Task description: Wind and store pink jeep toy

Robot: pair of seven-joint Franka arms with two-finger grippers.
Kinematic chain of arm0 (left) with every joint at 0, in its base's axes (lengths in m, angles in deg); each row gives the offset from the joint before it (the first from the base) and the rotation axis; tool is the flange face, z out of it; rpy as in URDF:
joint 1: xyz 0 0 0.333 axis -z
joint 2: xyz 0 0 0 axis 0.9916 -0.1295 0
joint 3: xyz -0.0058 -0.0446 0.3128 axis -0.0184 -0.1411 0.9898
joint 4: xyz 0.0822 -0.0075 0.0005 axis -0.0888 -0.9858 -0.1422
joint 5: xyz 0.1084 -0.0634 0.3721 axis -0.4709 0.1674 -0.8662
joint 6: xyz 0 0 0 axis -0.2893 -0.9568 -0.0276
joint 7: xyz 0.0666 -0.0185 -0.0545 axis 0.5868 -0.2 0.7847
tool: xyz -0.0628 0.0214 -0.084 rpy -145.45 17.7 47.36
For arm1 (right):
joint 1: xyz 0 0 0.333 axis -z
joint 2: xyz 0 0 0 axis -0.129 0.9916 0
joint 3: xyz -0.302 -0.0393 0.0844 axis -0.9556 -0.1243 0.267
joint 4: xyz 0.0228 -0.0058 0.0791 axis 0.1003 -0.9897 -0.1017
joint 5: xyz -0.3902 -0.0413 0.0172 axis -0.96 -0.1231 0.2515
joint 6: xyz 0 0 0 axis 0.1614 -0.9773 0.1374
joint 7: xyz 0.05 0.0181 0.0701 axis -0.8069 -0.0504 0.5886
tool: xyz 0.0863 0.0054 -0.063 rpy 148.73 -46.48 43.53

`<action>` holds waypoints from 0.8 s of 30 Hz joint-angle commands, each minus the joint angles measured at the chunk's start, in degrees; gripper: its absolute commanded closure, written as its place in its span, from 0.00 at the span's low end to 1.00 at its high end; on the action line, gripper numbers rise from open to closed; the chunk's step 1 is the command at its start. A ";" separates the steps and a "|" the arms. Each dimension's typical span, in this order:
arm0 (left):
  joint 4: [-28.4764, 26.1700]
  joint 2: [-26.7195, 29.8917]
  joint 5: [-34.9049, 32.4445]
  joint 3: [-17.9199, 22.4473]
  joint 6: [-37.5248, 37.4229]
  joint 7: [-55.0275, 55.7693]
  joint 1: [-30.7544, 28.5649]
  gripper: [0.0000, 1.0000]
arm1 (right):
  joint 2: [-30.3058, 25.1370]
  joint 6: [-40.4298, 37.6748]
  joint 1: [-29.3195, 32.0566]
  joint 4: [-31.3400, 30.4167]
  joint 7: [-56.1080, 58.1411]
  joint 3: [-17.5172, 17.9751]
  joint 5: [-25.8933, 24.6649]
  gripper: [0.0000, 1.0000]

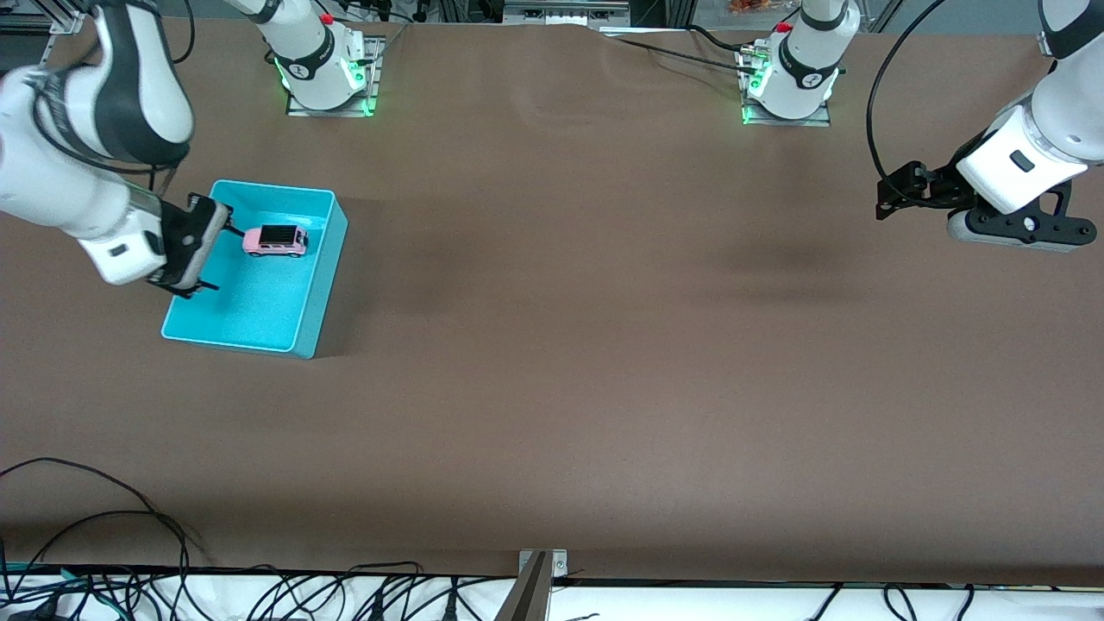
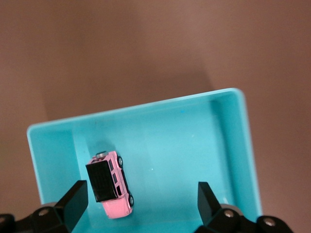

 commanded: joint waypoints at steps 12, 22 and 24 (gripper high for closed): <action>2.08 -0.89 0.59 -0.04 -1.64 0.41 -0.33 0.00 | 2.72 -18.84 -3.20 23.67 -53.34 0.06 -1.63 0.00; 2.08 -0.89 0.59 -0.04 -1.64 0.59 -0.25 0.00 | 3.25 -18.23 -3.20 27.71 -60.31 0.06 -10.24 0.00; 2.08 -0.89 0.59 -0.04 -1.64 0.50 -0.33 0.00 | 3.25 -17.87 -3.12 28.33 -60.75 -0.12 -11.12 0.00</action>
